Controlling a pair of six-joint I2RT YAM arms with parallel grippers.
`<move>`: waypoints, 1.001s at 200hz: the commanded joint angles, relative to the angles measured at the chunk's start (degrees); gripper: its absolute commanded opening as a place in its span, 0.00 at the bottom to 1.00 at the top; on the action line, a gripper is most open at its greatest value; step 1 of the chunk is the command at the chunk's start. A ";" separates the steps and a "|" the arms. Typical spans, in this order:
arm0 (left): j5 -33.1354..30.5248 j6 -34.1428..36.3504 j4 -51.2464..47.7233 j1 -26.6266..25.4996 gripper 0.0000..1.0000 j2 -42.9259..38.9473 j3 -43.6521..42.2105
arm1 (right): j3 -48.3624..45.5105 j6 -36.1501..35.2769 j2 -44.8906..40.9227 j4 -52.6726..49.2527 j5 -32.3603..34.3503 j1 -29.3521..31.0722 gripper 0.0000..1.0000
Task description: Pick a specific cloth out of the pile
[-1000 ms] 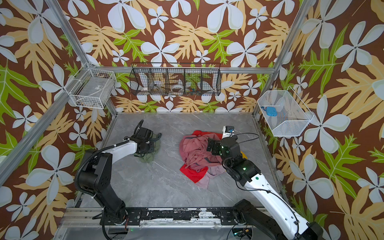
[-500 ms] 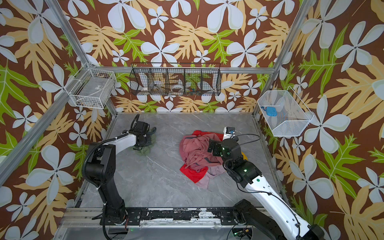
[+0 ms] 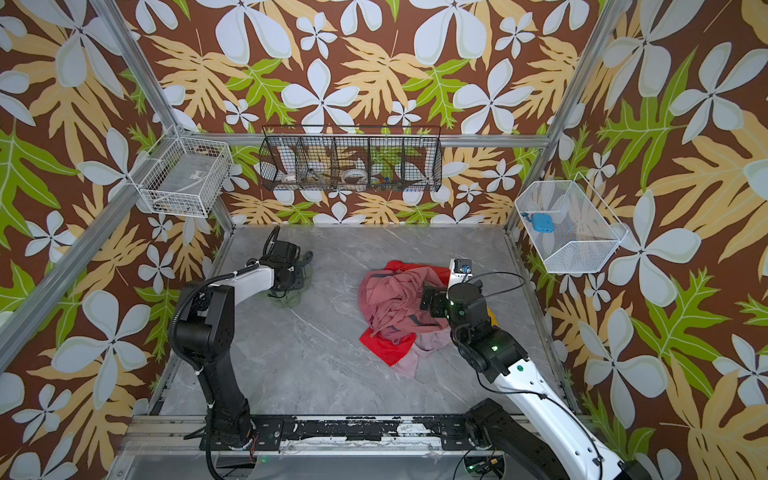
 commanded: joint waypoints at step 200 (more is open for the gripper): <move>12.38 -2.40 19.72 0.27 1.00 -31.76 -24.55 | -18.56 -14.09 -8.51 23.12 -1.05 -20.91 1.00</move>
